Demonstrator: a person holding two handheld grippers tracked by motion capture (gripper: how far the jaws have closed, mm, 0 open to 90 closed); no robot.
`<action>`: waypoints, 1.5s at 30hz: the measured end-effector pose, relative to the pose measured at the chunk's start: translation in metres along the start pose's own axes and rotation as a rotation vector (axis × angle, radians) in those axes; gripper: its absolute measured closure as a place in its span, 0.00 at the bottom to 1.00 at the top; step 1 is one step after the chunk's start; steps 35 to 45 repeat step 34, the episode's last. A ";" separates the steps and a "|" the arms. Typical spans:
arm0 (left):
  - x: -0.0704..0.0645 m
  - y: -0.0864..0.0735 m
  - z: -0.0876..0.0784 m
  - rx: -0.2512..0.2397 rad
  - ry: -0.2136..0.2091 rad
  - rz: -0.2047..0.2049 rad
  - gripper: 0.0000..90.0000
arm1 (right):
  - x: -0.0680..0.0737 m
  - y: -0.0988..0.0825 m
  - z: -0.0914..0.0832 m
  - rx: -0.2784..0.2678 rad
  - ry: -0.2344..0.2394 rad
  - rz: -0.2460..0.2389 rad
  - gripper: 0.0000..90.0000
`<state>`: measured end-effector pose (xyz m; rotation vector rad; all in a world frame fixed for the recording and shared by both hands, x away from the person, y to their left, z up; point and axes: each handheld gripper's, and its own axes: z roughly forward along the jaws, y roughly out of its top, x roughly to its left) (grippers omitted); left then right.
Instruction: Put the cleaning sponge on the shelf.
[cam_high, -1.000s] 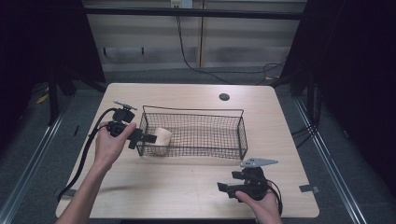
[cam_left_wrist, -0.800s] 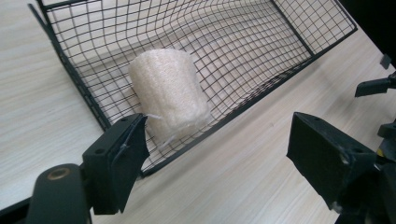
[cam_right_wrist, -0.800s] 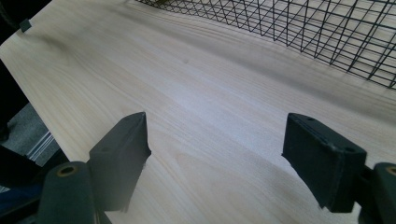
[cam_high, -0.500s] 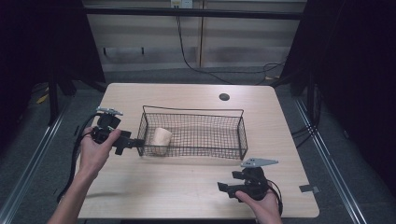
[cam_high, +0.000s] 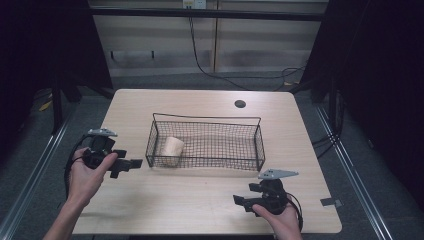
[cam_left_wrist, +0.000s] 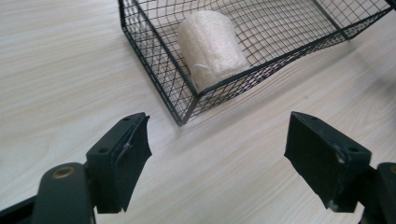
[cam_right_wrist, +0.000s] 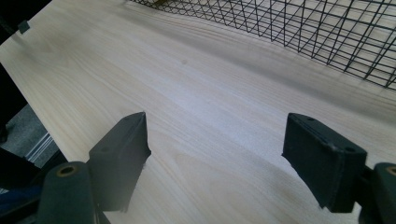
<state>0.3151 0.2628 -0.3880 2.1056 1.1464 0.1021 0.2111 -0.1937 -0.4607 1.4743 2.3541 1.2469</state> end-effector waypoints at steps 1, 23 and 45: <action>0.000 -0.003 -0.002 -0.001 0.000 -0.007 0.24 | 0.000 0.000 0.000 0.001 0.001 0.002 0.25; -0.021 -0.071 -0.008 -0.044 0.058 -0.057 0.24 | 0.001 0.000 0.001 0.001 -0.007 0.000 0.24; -0.029 -0.098 0.009 -0.101 0.013 -0.049 0.26 | 0.000 -0.001 0.003 -0.019 -0.054 -0.007 0.26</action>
